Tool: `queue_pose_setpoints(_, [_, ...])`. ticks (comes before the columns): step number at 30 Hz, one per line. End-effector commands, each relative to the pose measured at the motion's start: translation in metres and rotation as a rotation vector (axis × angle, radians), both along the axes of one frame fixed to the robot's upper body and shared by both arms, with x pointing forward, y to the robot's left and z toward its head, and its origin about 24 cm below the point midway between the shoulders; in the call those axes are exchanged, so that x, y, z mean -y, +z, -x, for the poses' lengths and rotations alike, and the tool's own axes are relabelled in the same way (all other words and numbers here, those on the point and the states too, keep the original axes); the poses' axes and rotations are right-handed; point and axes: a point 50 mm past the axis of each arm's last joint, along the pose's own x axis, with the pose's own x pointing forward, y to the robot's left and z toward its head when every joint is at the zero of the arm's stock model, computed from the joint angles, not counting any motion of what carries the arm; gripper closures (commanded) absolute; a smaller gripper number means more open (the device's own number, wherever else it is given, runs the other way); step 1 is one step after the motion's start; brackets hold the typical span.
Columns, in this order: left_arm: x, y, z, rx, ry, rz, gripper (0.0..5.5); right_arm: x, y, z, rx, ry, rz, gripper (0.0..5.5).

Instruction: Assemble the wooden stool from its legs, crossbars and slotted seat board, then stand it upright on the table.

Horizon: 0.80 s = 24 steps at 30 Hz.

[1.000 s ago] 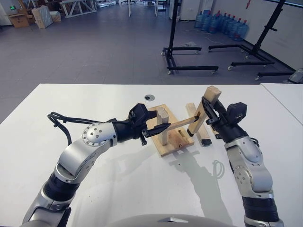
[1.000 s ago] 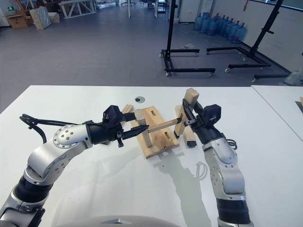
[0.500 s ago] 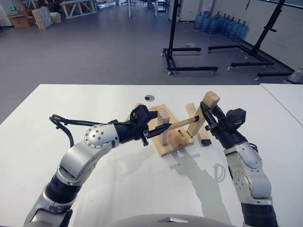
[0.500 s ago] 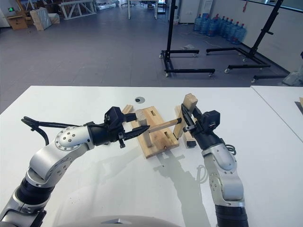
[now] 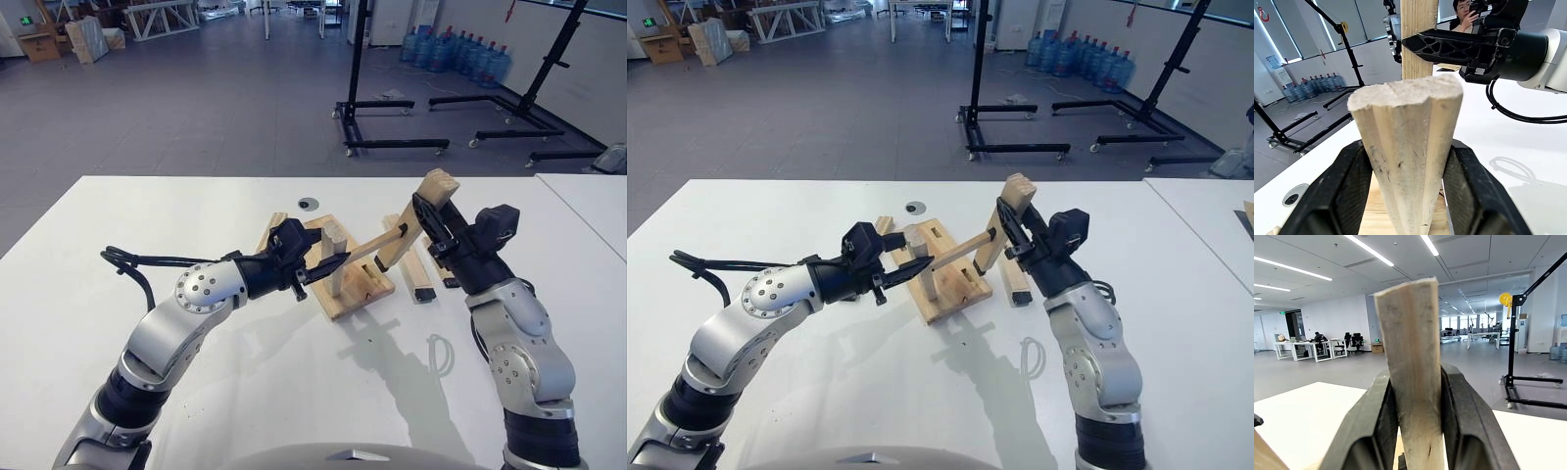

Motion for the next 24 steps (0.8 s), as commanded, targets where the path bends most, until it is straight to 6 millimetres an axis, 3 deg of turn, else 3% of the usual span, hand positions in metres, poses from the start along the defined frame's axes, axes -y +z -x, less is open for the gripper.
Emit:
queue_pose_setpoints(1, [-0.004, -0.026, -0.003, -0.100, 0.037, -0.114, 3.48, -0.010, -0.003, -0.005, -0.106, 0.153, -0.147, 4.50])
queue_pose_setpoints(5, [-0.004, -0.024, -0.003, -0.098, 0.034, -0.112, 3.48, -0.005, -0.013, -0.009, -0.192, 0.191, -0.130, 4.50])
queue_pose_setpoints(11, [-0.005, -0.021, -0.006, -0.090, 0.025, -0.121, 3.48, 0.003, -0.034, -0.018, -0.293, 0.229, 0.040, 4.50])
queue_pose_setpoints(17, [-0.007, -0.022, -0.007, -0.087, 0.030, -0.130, 3.48, 0.006, -0.019, -0.024, -0.303, 0.234, 0.066, 4.50])
queue_pose_setpoints(24, [-0.004, -0.023, -0.007, -0.081, 0.022, -0.139, 3.48, -0.001, -0.059, -0.016, -0.621, 0.245, 0.234, 4.50])
